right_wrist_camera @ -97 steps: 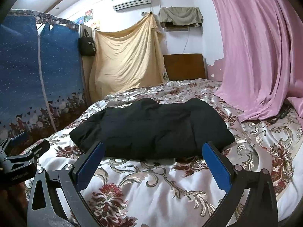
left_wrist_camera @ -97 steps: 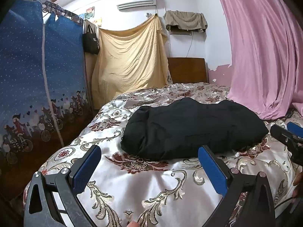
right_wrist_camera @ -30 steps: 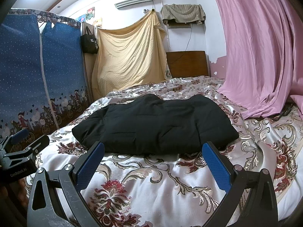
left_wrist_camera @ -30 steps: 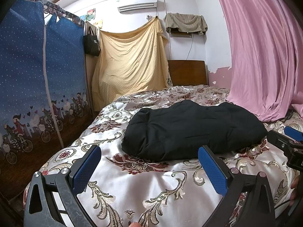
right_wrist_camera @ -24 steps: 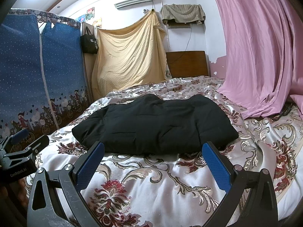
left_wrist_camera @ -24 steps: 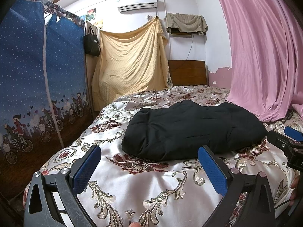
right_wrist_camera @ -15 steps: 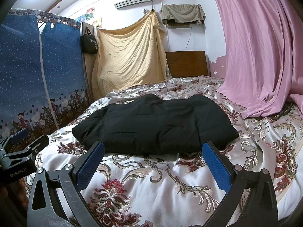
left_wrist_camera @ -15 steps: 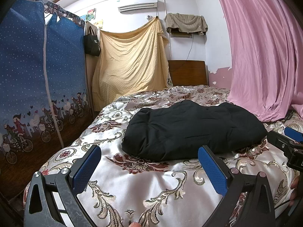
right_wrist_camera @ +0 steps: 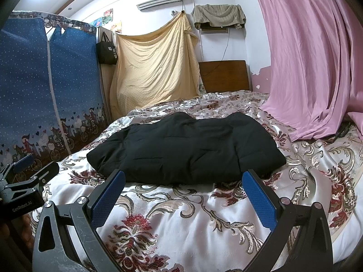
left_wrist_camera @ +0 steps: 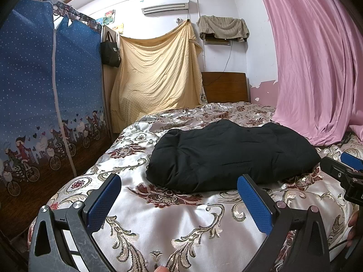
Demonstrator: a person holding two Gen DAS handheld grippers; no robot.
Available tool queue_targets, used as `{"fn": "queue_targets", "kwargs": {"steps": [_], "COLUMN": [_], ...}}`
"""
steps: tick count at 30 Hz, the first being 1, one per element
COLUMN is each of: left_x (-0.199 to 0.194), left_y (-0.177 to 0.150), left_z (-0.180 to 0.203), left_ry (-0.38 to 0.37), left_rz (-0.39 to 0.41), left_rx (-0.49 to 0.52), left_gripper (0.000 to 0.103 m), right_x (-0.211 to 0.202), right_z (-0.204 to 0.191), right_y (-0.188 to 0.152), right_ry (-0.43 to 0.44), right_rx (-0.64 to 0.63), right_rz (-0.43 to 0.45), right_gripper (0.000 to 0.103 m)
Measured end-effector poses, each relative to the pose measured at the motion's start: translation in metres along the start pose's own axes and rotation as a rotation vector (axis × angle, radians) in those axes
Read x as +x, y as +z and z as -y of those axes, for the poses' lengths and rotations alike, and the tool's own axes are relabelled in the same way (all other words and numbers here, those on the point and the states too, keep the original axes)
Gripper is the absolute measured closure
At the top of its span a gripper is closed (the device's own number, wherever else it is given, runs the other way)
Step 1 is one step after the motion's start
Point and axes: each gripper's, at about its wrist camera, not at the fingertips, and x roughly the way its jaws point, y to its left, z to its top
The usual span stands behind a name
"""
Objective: Fold large clothes
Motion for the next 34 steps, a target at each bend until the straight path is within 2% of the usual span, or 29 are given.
{"fn": "queue_targets", "kwargs": {"steps": [34], "left_x": [-0.0090], "left_y": [-0.0015], "left_z": [-0.0023], "left_ry": [0.039], "left_rz": [0.014], "left_rx": [-0.024], "left_gripper": [0.000], "right_x": [-0.0022], "right_z": [-0.0071], "right_y": [-0.0042], "right_ry": [0.003], "right_rx": [0.003], "right_rz": [-0.008], "right_gripper": [0.001]}}
